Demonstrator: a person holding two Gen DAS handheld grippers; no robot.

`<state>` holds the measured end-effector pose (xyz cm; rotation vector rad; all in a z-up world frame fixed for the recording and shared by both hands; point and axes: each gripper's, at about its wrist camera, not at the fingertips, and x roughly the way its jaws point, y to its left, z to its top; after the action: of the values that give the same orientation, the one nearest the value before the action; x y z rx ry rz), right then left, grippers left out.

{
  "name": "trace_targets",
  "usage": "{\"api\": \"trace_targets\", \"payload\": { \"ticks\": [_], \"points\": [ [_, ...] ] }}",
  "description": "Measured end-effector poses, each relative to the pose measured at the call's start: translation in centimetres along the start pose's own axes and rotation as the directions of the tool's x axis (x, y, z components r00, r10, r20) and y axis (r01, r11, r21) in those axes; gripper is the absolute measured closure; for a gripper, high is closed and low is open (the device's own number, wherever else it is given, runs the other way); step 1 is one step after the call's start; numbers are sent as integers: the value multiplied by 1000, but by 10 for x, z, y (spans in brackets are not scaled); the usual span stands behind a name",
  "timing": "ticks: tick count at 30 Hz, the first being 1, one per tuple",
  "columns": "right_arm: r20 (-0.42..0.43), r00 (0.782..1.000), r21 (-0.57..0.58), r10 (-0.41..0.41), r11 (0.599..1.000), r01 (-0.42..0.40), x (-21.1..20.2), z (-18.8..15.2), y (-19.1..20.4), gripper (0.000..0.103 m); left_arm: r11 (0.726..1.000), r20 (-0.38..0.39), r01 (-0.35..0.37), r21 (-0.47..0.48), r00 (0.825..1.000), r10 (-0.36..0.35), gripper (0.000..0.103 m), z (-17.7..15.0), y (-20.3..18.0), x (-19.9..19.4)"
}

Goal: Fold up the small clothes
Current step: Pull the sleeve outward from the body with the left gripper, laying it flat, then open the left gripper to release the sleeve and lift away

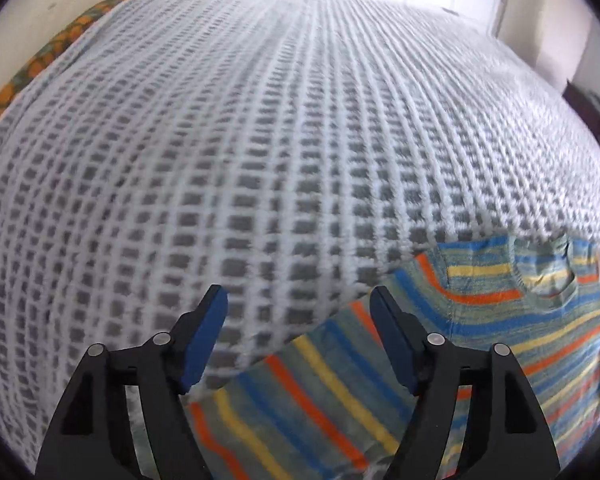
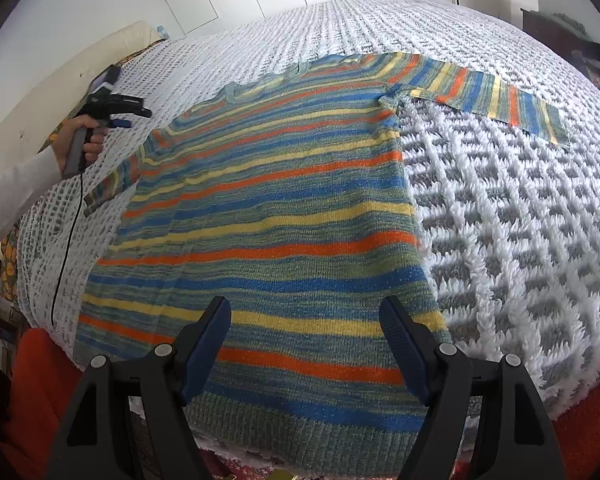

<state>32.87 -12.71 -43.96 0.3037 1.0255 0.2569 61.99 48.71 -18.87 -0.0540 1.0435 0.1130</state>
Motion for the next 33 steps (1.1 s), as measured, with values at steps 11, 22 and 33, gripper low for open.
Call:
{"api": "trace_targets", "payload": {
  "ticks": [11,22,33],
  "points": [
    [24,1000,-69,19,997,-17,-3,-3,21,27,917,-161,-4,-398,985,-66,28,-167,162,-12],
    [39,999,-113,-7,994,12,-7,-5,32,27,889,-162,167,-426,953,-257,102,-187,90,39],
    [41,999,-91,-6,996,10,-8,-4,27,27,921,-321,39,-389,931,-175,95,-214,59,52]
  ]
}}
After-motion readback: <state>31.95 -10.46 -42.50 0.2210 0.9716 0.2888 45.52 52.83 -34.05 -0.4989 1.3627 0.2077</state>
